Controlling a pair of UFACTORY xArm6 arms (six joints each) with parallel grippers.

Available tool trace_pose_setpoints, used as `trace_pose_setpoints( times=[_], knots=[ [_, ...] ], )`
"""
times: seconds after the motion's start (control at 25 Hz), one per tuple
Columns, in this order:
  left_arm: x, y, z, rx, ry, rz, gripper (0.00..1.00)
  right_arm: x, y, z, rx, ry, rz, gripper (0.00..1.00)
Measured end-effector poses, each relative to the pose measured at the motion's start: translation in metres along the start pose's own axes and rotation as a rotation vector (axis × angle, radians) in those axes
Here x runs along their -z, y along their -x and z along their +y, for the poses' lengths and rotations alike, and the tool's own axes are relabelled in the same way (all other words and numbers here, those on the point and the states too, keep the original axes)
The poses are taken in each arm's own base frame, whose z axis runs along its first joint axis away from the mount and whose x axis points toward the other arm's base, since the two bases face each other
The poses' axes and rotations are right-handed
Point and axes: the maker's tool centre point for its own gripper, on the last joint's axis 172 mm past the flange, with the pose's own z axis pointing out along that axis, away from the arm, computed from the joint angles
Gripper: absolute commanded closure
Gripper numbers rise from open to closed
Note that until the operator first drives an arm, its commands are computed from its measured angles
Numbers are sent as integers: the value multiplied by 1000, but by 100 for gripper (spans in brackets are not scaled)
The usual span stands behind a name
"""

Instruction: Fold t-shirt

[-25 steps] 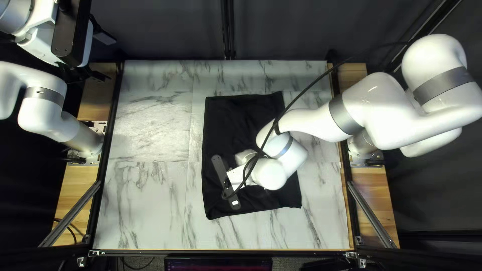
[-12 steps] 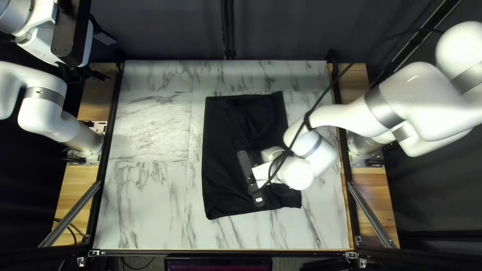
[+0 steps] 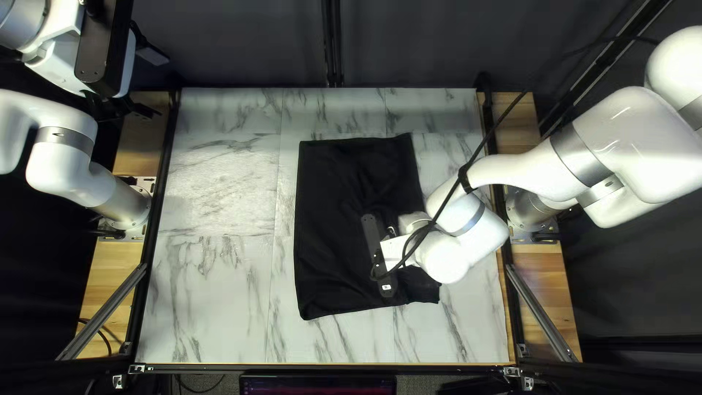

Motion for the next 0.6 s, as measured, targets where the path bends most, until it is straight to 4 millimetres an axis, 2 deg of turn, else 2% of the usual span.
trace_pose_setpoints(
  times=[0.12,0.24,0.4,0.6],
  knots=[
    [0,0,0,0,0,0,0,6,0,-2,-11,1,0,0],
    [0,0,0,0,0,0,0,18,-20,3,-4,10,22,0],
    [0,0,0,0,0,0,0,25,-55,29,38,36,58,0],
    [0,0,0,0,0,0,0,10,-85,58,80,40,103,0]
  ],
)
